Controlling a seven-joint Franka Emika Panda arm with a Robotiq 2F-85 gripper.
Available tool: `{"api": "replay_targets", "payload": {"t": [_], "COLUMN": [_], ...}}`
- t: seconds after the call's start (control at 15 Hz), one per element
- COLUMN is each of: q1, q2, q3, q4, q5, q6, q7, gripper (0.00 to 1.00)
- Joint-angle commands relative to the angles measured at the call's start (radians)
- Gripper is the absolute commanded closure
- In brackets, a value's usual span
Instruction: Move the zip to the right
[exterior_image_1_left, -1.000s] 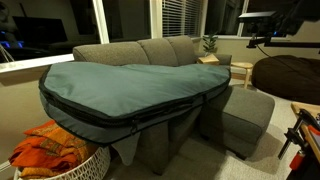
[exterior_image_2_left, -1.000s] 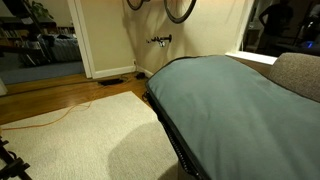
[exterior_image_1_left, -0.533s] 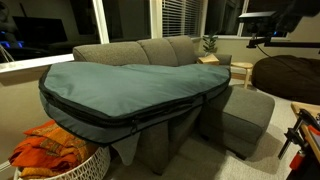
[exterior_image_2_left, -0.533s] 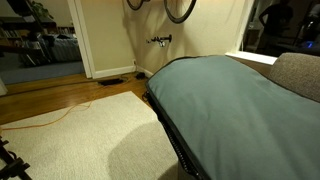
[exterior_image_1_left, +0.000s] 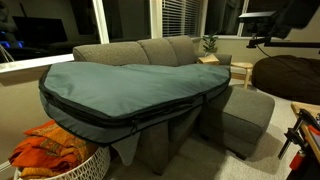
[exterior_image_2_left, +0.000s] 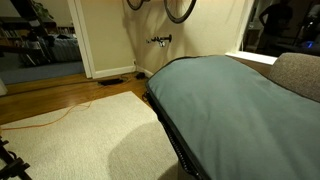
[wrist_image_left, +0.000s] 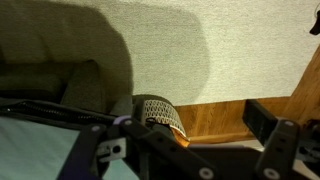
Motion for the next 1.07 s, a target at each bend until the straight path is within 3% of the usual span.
{"api": "replay_targets", "payload": {"t": [0.0,1.0], "q1": [-0.008,-0.075], "q2": [0.037,0.28], "q3": [0.011,0.038], "q4": [0.009,0.106], "q5": [-0.029,-0.157], "q6": [0.045,0.177], "q7": [0.017,0.072], "gripper": [0.0,0.0]}}
